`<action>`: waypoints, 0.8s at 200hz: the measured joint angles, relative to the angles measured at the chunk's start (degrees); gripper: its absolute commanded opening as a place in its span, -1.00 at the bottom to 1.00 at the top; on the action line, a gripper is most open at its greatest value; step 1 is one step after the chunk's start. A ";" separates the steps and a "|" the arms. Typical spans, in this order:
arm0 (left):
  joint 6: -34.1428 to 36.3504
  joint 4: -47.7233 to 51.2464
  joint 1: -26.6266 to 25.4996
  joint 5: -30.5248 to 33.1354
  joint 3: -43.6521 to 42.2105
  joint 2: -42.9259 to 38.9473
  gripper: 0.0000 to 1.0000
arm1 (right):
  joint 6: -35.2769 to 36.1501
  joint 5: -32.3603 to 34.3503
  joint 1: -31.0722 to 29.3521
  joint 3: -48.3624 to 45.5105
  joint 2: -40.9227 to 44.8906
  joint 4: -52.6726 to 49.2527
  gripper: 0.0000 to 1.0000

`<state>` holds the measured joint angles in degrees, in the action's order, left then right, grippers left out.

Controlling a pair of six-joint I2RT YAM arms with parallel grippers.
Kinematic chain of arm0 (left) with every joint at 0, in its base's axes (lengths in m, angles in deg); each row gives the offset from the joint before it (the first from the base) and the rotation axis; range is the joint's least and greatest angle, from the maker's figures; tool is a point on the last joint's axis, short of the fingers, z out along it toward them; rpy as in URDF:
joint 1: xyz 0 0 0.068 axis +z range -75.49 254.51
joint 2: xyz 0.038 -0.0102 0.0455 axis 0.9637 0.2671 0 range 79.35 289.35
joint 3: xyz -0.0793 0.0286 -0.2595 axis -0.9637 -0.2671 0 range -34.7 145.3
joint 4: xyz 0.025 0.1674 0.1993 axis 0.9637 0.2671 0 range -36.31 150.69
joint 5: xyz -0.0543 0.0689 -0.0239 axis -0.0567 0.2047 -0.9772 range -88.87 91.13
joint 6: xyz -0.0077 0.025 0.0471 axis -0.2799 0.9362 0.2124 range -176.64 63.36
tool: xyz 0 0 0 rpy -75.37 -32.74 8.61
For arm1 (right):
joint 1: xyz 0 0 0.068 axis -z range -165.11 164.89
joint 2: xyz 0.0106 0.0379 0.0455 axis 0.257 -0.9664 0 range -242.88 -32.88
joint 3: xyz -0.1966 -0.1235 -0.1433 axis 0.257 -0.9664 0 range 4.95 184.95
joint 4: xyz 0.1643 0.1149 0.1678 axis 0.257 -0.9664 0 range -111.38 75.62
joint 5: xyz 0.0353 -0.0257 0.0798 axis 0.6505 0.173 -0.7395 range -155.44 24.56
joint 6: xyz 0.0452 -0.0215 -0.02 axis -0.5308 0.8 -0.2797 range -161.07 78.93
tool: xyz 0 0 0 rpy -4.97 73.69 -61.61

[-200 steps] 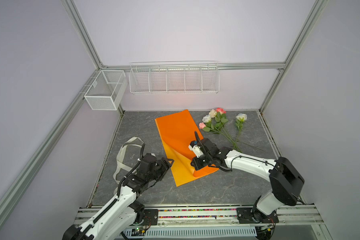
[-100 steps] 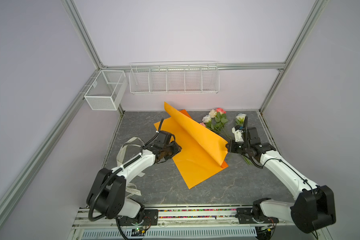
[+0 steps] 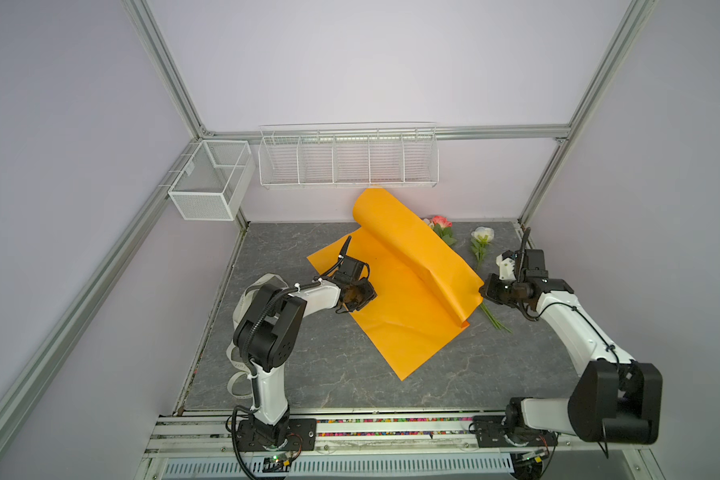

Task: Tie the bouquet of fake flowers
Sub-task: 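Spread the sheet flat with the left gripper while the right grasps the rose stems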

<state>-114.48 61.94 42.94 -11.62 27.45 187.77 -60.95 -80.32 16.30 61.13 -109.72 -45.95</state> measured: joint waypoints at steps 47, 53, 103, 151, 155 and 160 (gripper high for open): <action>-4.33 0.09 1.66 4.15 -15.63 -13.00 -0.28 | 0.61 0.00 -0.09 2.43 -2.91 -0.72 -0.86; -4.48 0.15 2.56 4.15 -17.14 -14.51 -0.28 | 0.85 0.02 -0.24 3.43 -4.04 -1.01 -0.86; -2.93 6.51 9.66 8.37 -27.12 -27.10 -0.29 | 4.63 0.48 -5.44 16.11 -18.62 -1.57 -0.86; -0.98 14.01 14.08 12.02 -30.49 -34.07 -0.20 | 5.79 2.40 -11.69 26.40 -33.03 -2.10 -0.86; -0.94 14.56 14.08 12.41 -30.47 -34.36 -0.18 | 5.79 2.49 -11.85 26.64 -33.57 -2.25 -0.86; -0.50 15.08 14.08 12.57 -30.45 -34.64 -0.17 | 5.79 2.58 -12.04 26.73 -34.05 -2.40 -0.86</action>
<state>-114.98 77.02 57.01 0.94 -2.99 153.13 -55.16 -77.74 4.26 87.86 -143.77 -48.35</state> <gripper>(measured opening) 0.396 0.070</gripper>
